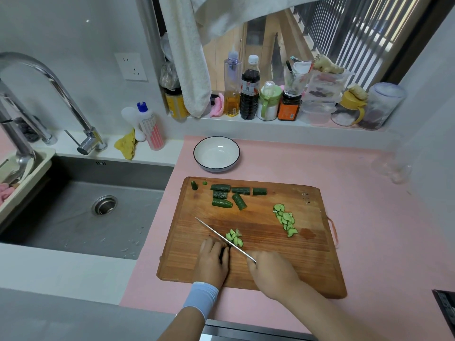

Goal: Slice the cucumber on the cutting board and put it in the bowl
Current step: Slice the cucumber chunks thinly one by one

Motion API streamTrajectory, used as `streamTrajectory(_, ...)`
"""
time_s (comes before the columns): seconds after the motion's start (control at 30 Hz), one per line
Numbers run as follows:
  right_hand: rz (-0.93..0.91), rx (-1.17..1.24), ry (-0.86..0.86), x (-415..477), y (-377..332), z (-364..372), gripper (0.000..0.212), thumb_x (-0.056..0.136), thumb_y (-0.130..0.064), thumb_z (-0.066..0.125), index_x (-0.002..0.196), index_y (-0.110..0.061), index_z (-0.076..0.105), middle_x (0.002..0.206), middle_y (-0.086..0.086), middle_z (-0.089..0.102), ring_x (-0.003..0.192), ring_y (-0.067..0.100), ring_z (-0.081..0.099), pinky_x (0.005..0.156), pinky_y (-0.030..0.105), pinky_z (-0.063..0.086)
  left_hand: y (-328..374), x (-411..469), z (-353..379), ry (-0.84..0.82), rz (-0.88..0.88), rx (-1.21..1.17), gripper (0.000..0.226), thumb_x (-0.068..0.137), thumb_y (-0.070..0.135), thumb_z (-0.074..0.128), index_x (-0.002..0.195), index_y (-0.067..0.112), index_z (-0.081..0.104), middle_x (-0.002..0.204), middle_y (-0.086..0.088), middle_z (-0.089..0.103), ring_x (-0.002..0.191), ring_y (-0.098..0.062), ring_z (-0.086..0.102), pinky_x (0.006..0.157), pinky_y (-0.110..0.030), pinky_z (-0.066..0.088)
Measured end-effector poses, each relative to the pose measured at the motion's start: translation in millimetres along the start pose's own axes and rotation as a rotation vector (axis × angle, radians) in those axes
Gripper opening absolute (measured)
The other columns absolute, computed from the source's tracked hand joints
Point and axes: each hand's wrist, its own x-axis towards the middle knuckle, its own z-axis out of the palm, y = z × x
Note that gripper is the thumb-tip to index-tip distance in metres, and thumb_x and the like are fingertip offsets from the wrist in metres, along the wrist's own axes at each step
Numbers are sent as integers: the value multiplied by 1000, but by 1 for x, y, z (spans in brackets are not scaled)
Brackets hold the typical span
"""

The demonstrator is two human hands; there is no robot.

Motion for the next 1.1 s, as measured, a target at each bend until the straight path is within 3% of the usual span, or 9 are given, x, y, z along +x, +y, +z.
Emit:
streamTrajectory(0.27, -56, -12, 74, -12, 7, 1, 20, 100, -36, 39, 91, -30, 56, 72, -7, 56, 69, 20, 52, 64, 35, 42, 0, 1, -1, 29, -7, -25, 13, 81, 7, 69, 74, 11, 60, 79, -2, 56, 78, -19, 49, 77, -21, 40)
streamTrajectory(0.4, -41, -42, 72, -13, 6, -3, 24, 101, -35, 40, 97, -27, 62, 84, -2, 68, 80, 24, 62, 66, 34, 44, 0, 0, -1, 38, -10, -35, 15, 81, 7, 70, 72, 11, 59, 78, -2, 56, 78, -18, 49, 75, -23, 41)
streamTrajectory(0.47, -27, -39, 60, -10, 3, -2, 25, 101, -34, 40, 91, -26, 61, 83, -1, 67, 80, 25, 61, 65, 33, 42, 0, 1, -1, 36, -16, -42, 17, 78, 2, 74, 73, 11, 60, 78, -3, 57, 78, -18, 49, 76, -21, 41)
streamTrajectory(0.53, -11, -31, 29, -6, -1, 1, 30, 101, -31, 40, 73, -26, 50, 70, -4, 57, 72, 24, 55, 62, 32, 38, 0, 1, -1, 32, -13, -46, 17, 77, 1, 75, 74, 11, 61, 78, -3, 57, 78, -17, 48, 77, -19, 39)
streamTrajectory(0.6, -1, -32, 7, -3, -4, 2, 33, 101, -30, 40, 68, -26, 42, 67, -6, 51, 70, 24, 53, 61, 31, 35, -1, 1, -1, 36, -5, -46, 11, 82, 8, 70, 75, 11, 61, 78, -3, 56, 78, -17, 49, 76, -21, 41)
streamTrajectory(0.7, 7, -27, 10, 1, -5, 0, 27, 100, -30, 40, 75, -24, 48, 75, -3, 57, 73, 25, 55, 61, 32, 38, 0, 0, -2, 32, -4, -48, 15, 87, 20, 57, 76, 11, 62, 80, -2, 56, 80, -18, 49, 77, -22, 41)
streamTrajectory(0.8, 12, -29, 16, 0, -5, -1, 25, 100, -30, 39, 86, -22, 58, 83, 1, 66, 79, 27, 61, 65, 34, 45, 2, 0, -2, 27, 4, -26, 6, 83, 9, 65, 78, 11, 63, 81, -2, 55, 81, -18, 47, 78, -20, 38)
streamTrajectory(0.9, 0, -20, 26, 0, -5, 1, 24, 100, -30, 40, 90, -23, 60, 85, 2, 68, 79, 27, 62, 67, 35, 48, 0, -1, -1, 13, -5, -20, 13, 78, 1, 72, 78, 10, 63, 82, -3, 56, 82, -18, 48, 77, -24, 41)
streamTrajectory(1.1, -51, -22, 92, -10, 3, 6, 20, 101, -34, 39, 90, -28, 55, 71, -6, 54, 68, 22, 49, 61, 34, 37, -1, -1, -2, 9, -33, -17, 13, 81, 5, 70, 74, 11, 60, 80, -2, 56, 80, -18, 49, 77, -23, 41)
